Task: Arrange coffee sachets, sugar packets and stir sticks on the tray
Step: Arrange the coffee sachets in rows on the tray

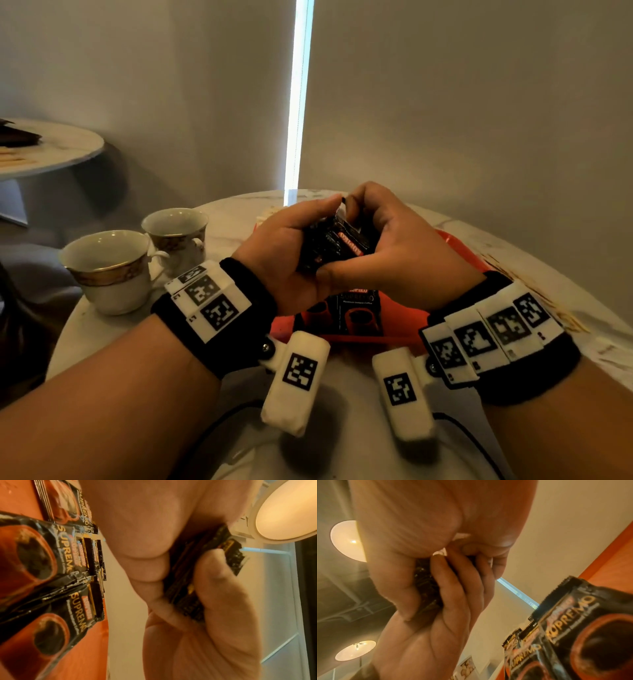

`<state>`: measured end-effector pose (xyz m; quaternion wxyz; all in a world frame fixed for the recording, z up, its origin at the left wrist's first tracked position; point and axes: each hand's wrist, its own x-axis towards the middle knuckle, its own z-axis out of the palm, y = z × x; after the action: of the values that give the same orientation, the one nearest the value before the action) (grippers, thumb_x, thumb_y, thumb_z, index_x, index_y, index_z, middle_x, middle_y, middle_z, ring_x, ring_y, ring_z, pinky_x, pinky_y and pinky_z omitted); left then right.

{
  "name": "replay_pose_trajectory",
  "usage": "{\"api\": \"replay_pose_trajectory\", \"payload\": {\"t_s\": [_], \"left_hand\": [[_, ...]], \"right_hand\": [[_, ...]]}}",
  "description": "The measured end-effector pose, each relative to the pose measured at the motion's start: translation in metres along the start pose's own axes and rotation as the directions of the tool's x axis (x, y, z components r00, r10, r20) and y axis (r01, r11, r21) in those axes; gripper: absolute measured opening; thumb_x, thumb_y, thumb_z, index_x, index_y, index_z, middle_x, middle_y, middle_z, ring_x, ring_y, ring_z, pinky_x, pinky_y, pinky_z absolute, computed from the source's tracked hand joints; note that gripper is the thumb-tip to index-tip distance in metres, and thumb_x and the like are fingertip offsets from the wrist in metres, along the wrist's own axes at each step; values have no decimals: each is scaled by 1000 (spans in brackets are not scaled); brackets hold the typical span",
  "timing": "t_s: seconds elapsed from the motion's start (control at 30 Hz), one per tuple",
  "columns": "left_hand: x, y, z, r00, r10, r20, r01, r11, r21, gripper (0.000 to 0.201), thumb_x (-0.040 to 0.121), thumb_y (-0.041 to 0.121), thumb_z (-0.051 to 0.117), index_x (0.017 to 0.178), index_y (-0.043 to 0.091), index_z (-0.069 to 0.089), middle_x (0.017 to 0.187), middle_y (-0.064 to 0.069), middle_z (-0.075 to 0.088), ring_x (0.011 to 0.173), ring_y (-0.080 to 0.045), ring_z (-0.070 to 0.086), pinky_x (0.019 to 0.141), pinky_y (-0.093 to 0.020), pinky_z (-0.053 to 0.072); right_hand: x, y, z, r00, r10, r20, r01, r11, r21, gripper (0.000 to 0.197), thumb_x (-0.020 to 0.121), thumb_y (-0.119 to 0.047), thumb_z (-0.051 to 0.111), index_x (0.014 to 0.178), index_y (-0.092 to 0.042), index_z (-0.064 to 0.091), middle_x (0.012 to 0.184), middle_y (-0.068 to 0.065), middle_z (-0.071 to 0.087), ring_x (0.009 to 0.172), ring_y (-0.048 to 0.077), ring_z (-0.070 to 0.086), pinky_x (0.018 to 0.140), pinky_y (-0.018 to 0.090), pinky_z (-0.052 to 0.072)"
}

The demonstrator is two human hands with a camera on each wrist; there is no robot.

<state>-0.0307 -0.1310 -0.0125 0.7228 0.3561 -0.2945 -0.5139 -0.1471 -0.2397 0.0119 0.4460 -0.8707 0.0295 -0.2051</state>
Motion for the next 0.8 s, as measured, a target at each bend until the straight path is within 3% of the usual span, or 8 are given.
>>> {"api": "replay_pose_trajectory", "payload": {"t_s": [0.1,0.17,0.23,0.3,0.43,0.53,0.7,0.8], "left_hand": [[4,-4,0,1000,-13,28,12,1000,24,40,86,25,50,118,4,59,92,-13,69,79,-24,70,66,-30,59],[4,-3,0,1000,-8,21,8,1000,8,49,79,21,52,124,1,57,98,-16,67,81,-25,68,70,-32,59],[4,0,-2,1000,26,-17,-26,1000,7,55,75,20,56,127,1,56,103,-17,65,87,-26,65,79,-36,55],[4,2,-1,998,56,-23,-56,998,1,57,73,21,57,125,-2,56,105,-18,64,92,-28,63,87,-36,52],[1,1,4,996,86,-8,-86,996,-2,50,77,25,49,118,-2,56,98,-15,60,86,-25,60,80,-34,50],[0,0,7,996,88,-19,-88,996,24,55,81,26,43,127,-1,54,101,-16,63,90,-26,63,79,-34,55],[-4,-1,15,991,114,-72,-109,992,67,52,76,27,46,119,2,64,97,-14,69,85,-26,67,75,-35,57],[-1,-2,15,968,186,-171,-168,979,113,60,79,21,60,135,3,53,116,-27,63,93,-34,68,71,-43,59]], "right_hand": [[-5,11,-3,999,29,18,-30,998,58,61,62,-13,91,107,-14,50,107,8,66,93,24,74,76,44,63],[-8,19,-6,997,67,-39,-53,956,289,60,62,-26,88,112,-22,53,110,4,67,96,24,73,75,38,62],[-6,21,-4,976,159,-146,-45,810,585,53,74,-28,79,120,-19,53,100,-1,72,89,18,72,70,30,59],[-5,21,0,950,258,-179,-53,692,720,54,80,-30,70,128,-13,52,101,4,72,94,22,69,77,36,59],[-7,13,13,958,280,-65,-135,638,759,50,92,-25,61,139,-9,50,134,24,60,112,34,64,100,49,50],[-10,7,16,963,267,-23,-150,606,781,33,101,-17,45,132,-11,56,124,17,68,114,33,66,99,51,51],[-10,6,20,955,296,-17,-165,578,800,31,103,-11,43,131,-13,57,126,21,66,117,40,64,98,63,50],[-9,7,16,965,261,-28,-142,610,779,32,104,-10,43,132,-15,56,125,20,67,113,39,67,92,63,53]]}}
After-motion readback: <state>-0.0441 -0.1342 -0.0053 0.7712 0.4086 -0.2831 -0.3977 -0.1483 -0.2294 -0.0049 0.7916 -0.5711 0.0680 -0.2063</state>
